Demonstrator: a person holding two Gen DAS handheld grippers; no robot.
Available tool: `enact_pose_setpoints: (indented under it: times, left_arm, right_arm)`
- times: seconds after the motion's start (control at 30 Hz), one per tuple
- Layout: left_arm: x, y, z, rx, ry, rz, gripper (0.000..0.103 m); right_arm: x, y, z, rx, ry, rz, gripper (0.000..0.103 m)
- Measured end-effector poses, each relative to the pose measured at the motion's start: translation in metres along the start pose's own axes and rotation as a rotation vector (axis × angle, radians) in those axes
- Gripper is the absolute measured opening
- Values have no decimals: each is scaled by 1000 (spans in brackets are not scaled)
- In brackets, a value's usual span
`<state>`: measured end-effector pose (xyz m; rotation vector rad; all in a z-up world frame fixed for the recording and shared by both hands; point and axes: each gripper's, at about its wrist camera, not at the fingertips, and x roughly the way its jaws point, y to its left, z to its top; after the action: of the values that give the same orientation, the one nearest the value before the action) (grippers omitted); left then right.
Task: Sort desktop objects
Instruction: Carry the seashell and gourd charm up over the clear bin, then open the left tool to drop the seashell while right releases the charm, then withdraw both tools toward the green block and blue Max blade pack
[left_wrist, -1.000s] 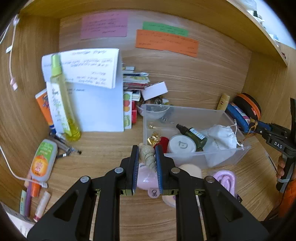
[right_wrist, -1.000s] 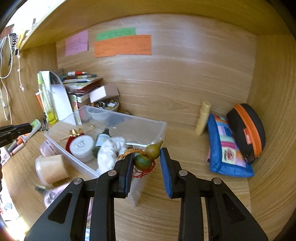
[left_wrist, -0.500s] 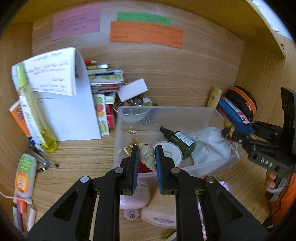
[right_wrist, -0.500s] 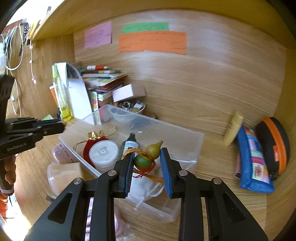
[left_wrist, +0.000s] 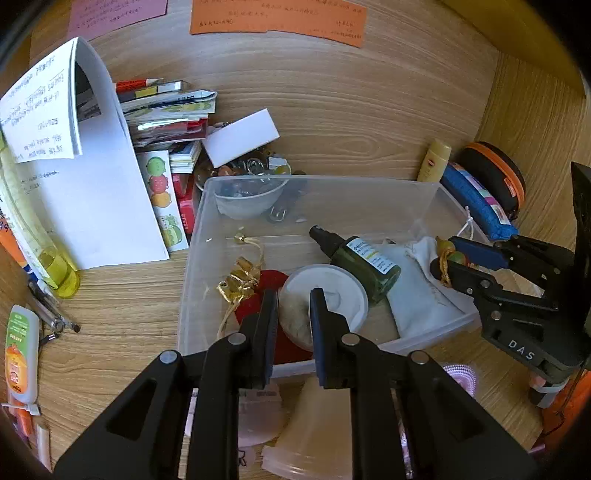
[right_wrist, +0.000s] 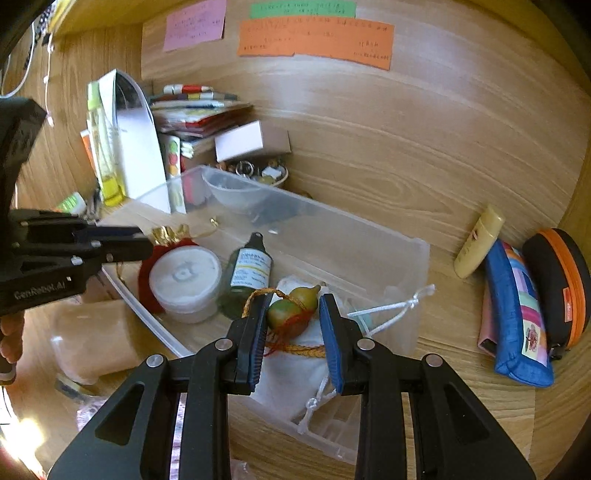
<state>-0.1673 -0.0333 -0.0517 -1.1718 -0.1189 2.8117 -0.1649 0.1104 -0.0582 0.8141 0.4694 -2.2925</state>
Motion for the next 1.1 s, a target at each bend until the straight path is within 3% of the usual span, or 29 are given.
enact_pose_setpoints:
  times: [0.2,0.33,0.53,0.73,0.93,1.1]
  left_arm:
    - [1,-2,2,11,10,12,16]
    - [-1,-2,4,11,9,5,18]
    - [-22,1,2,-14,-38,6,45]
    - [-50,8,-5,-38,-96,20,60]
    - [-68,18,-15,-63,-122,27,63]
    - [-76,19,-24,-68,-125,26,63]
  right_arm:
    - [-1,-1,1,-6,15,-5,26]
    - [-3,-6,2,18,54,13,51]
    - [-17,-3,-6,-3,20,-20,51]
    - [-30,-10,-12,31,12,-23,56]
    - [-42,-16,-20,57,7,-52,65]
    - [-49,-17,-31,54,25,-75,67]
